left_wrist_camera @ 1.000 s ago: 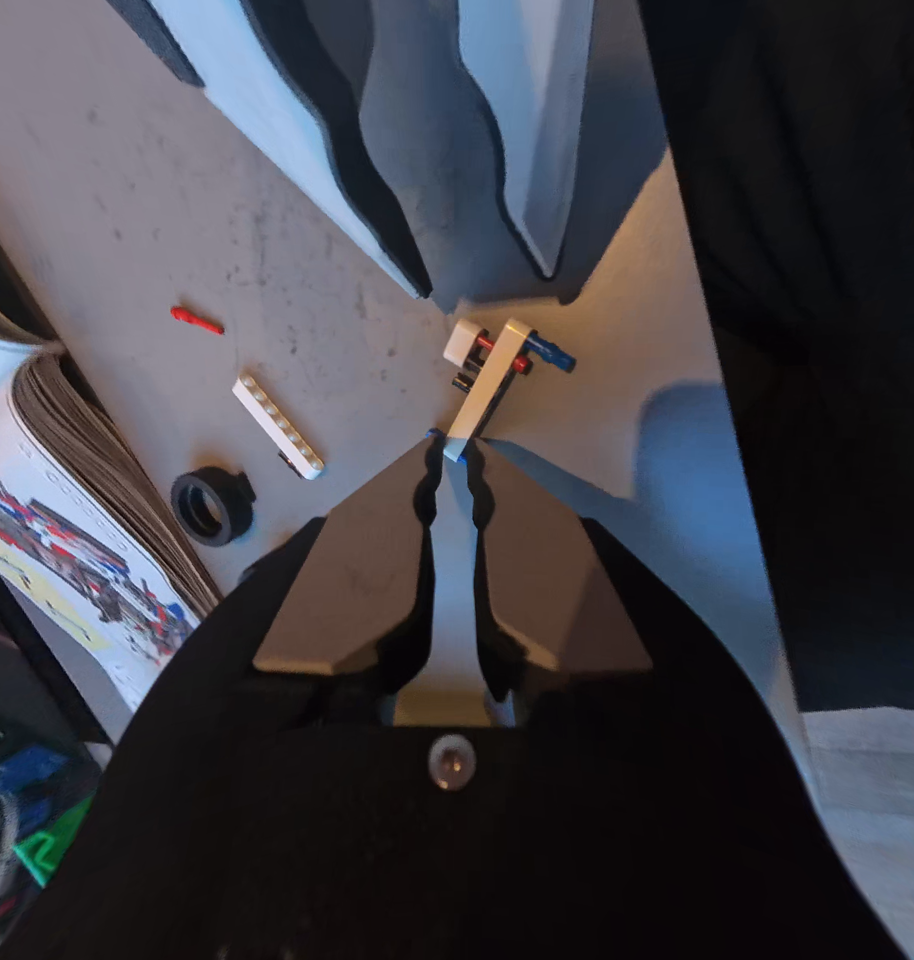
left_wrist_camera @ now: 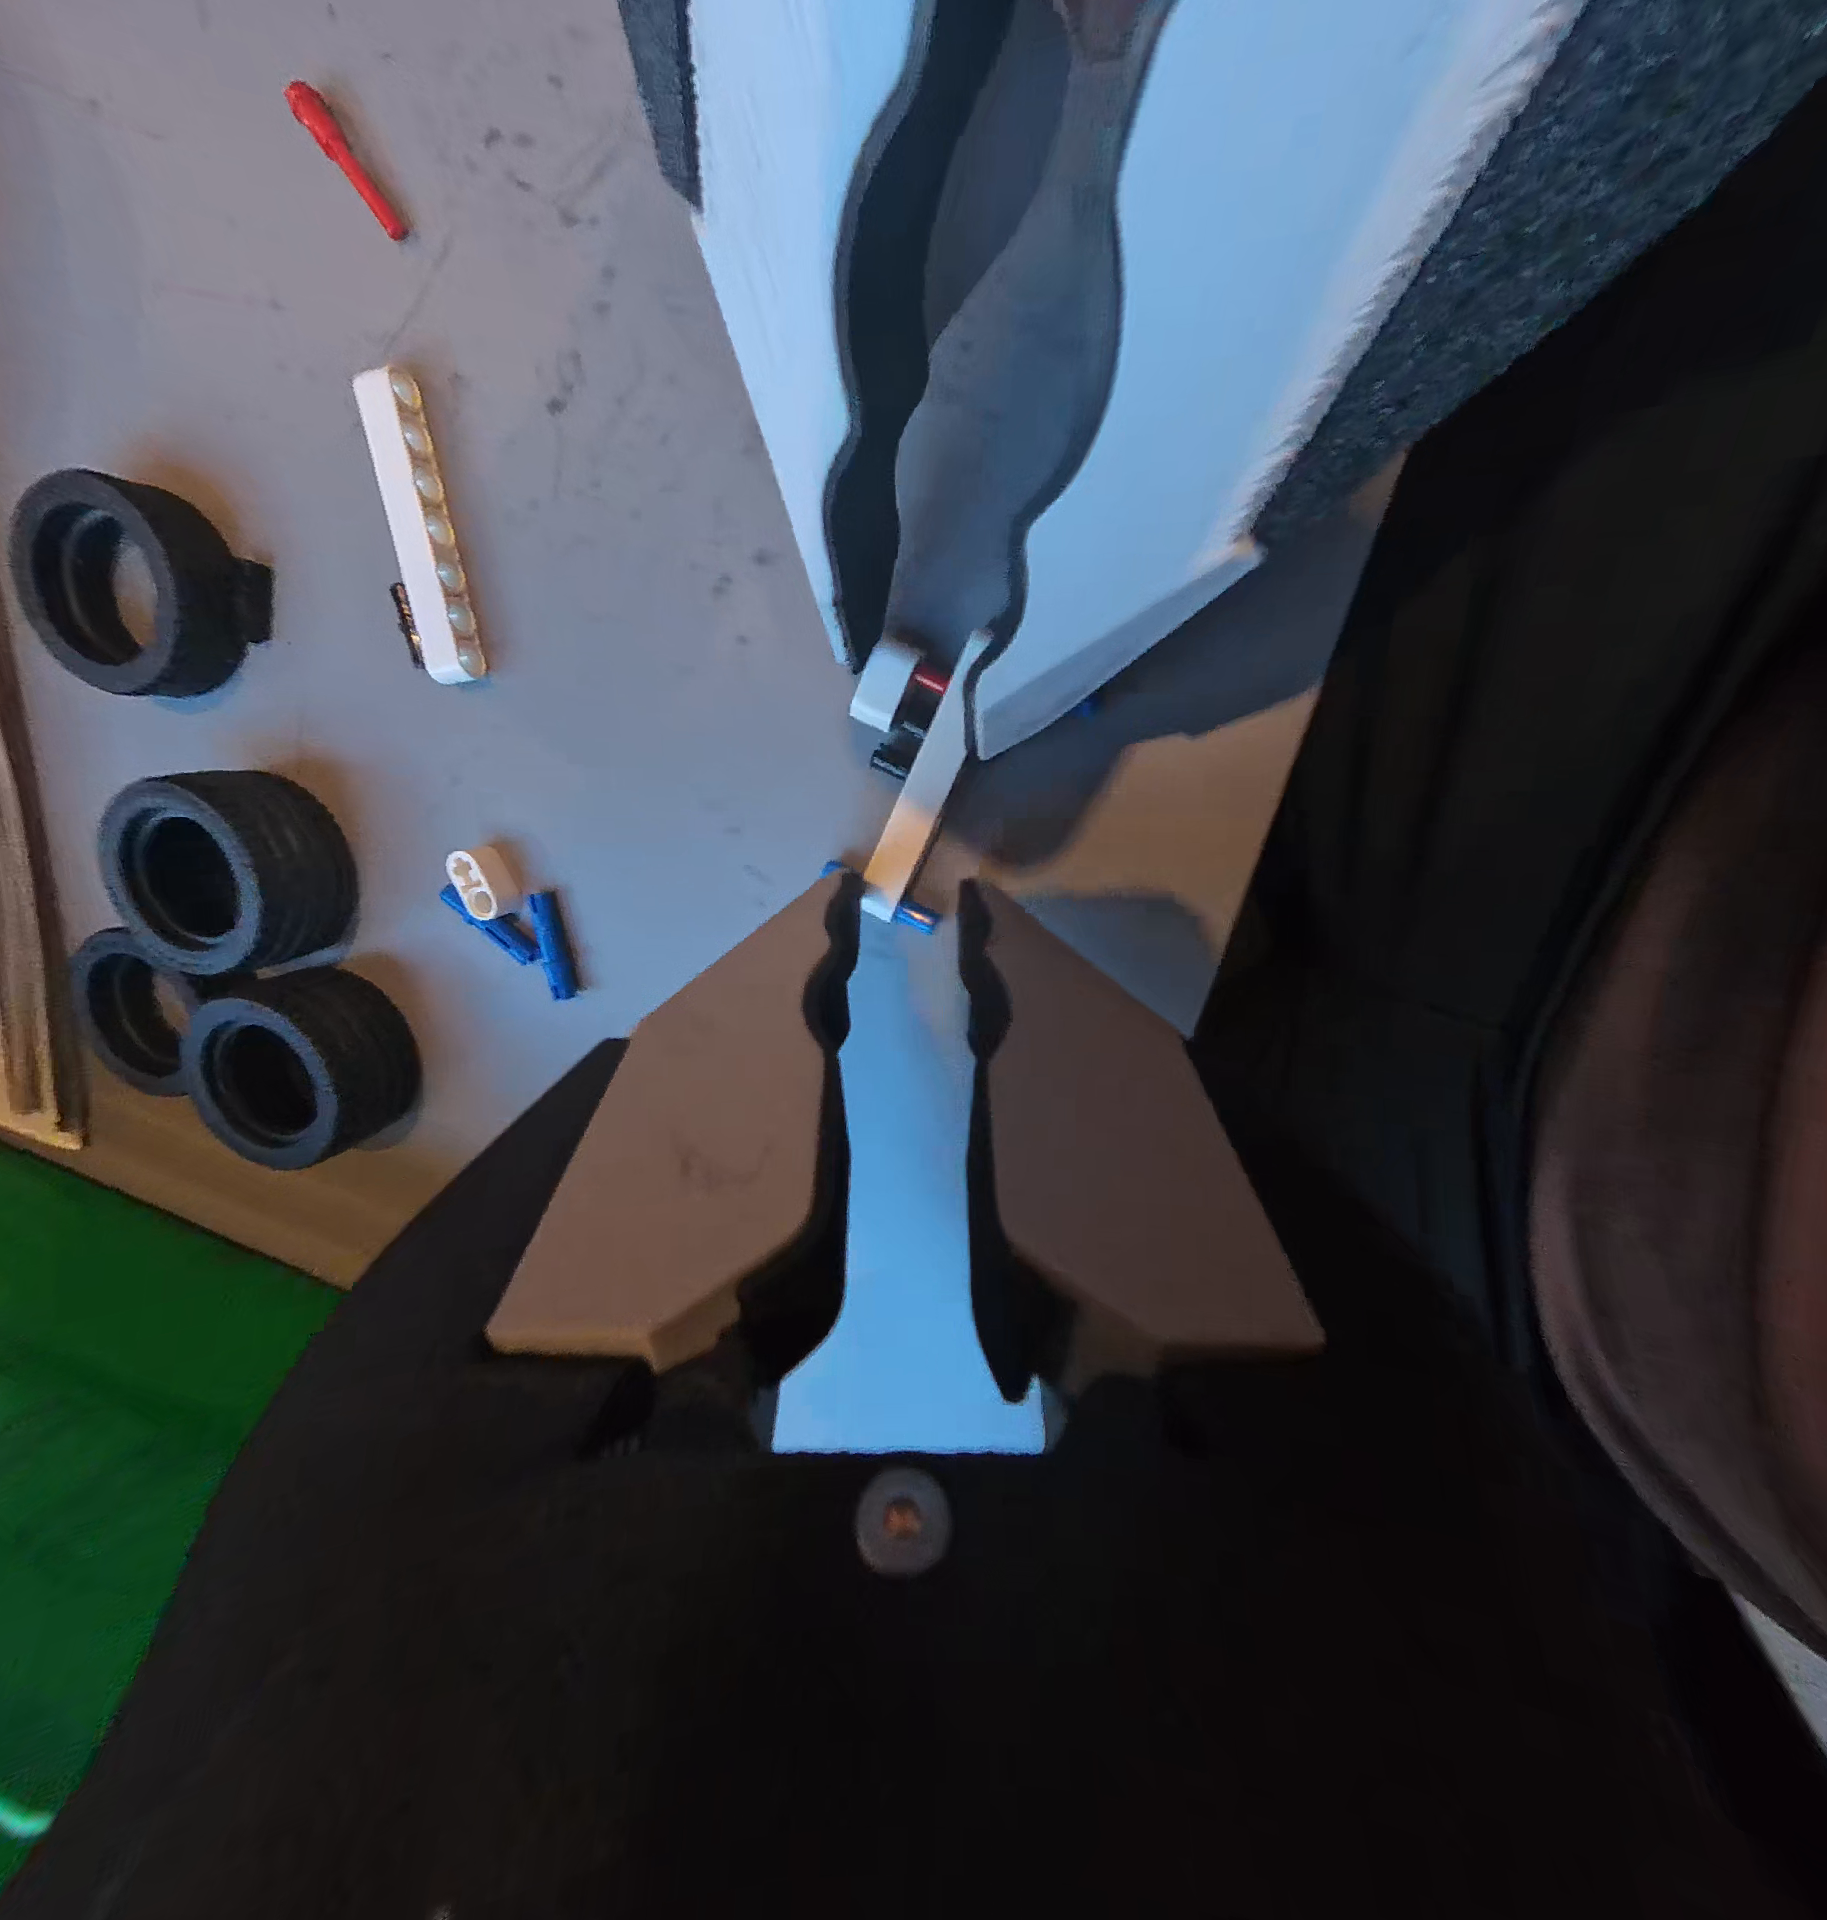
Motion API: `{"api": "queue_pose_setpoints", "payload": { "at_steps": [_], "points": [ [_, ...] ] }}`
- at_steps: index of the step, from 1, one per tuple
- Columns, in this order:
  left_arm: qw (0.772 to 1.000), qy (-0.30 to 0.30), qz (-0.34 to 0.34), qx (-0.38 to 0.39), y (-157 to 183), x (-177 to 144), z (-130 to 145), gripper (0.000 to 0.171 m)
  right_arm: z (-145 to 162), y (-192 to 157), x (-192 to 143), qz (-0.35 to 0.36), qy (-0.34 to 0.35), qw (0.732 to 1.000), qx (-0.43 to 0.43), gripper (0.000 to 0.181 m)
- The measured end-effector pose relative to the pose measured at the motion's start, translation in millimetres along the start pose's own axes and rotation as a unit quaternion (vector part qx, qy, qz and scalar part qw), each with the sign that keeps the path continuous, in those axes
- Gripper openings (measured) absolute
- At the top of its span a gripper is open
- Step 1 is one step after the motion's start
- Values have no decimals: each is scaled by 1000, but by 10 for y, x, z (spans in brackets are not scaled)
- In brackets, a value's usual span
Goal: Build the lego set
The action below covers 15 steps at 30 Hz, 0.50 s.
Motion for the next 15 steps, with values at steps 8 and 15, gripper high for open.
{"api": "queue_pose_setpoints", "payload": {
  "at_steps": [8,15],
  "points": [
    [997,22,21,72,-110,-5,-48,35,23,-14,-2,-21,12,999,-43,23],
    [989,47,82,113,-102,80,-142,31,41,-17,-5,-30,20,998,-53,24]
  ]
}}
Point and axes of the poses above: each gripper's, where its closed fingertips meet, x out along the fingers, z out of its underside, y = z × x across the jaws, the point moved 8 cm from there along -x, back along the fingers, and after that the axes turned 1 degree about -y, right-handed, at the moved point
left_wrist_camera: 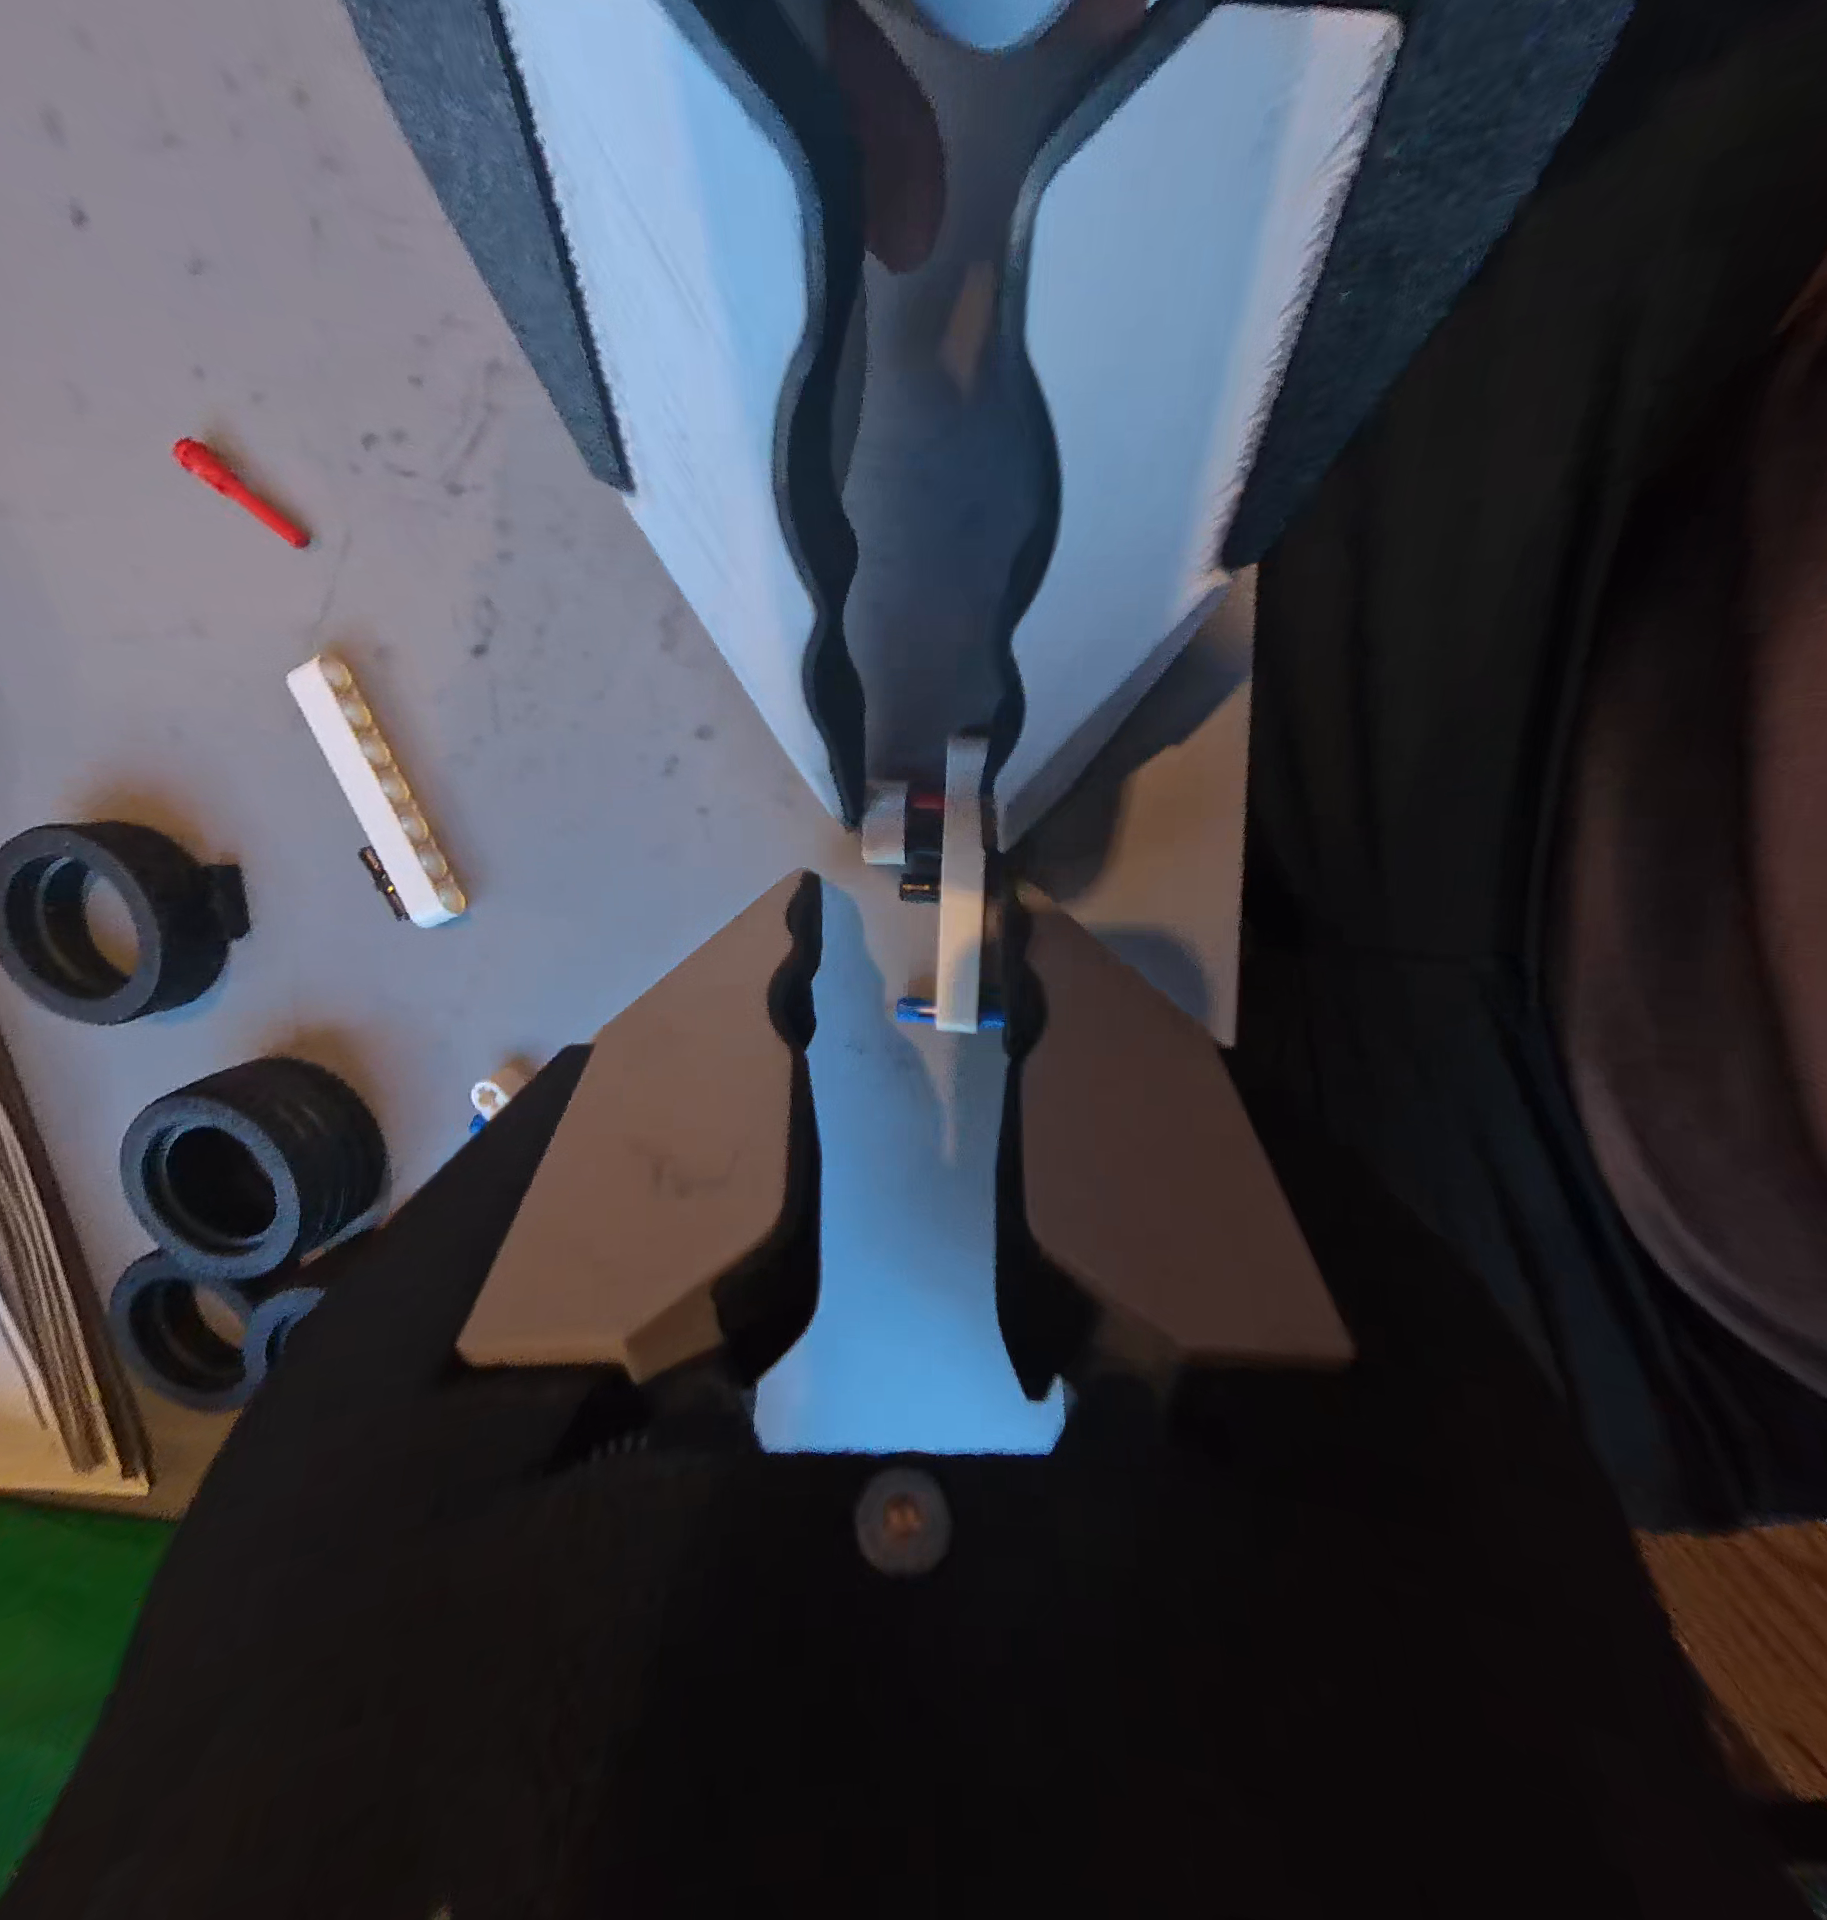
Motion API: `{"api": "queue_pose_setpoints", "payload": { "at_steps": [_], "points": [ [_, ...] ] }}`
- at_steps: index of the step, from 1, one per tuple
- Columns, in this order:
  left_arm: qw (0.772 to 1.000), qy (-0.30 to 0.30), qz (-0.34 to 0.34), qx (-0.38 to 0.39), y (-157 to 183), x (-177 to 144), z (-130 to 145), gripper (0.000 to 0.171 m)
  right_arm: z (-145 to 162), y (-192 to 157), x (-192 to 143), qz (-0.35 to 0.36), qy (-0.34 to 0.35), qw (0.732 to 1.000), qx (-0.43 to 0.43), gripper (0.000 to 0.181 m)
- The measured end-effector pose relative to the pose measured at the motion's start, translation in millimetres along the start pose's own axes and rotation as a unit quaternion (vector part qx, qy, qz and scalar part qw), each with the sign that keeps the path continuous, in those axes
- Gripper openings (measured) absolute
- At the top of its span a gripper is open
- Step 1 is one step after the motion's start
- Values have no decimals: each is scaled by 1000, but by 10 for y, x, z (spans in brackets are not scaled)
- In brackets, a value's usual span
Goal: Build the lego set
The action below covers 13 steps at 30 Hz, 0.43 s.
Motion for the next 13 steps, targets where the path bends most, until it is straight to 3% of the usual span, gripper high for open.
{"api": "queue_pose_setpoints", "payload": {
  "at_steps": [4,13],
  "points": [
    [999,9,27,16,8,18,-16,22,-3,-9,5,-2,1,1000,-9,24],
    [999,20,49,7,-21,39,-18,21,8,-10,-12,-4,2,1000,-23,25]
  ]
}}
Point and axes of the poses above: each gripper's, where its closed fingertips meet, x out along the fingers, z out of its underside, y = z × x across the jaws, the point moved 8 cm from there along -x, back along the fingers, and after that the axes turned 1 degree about -y, right-handed, at the moved point
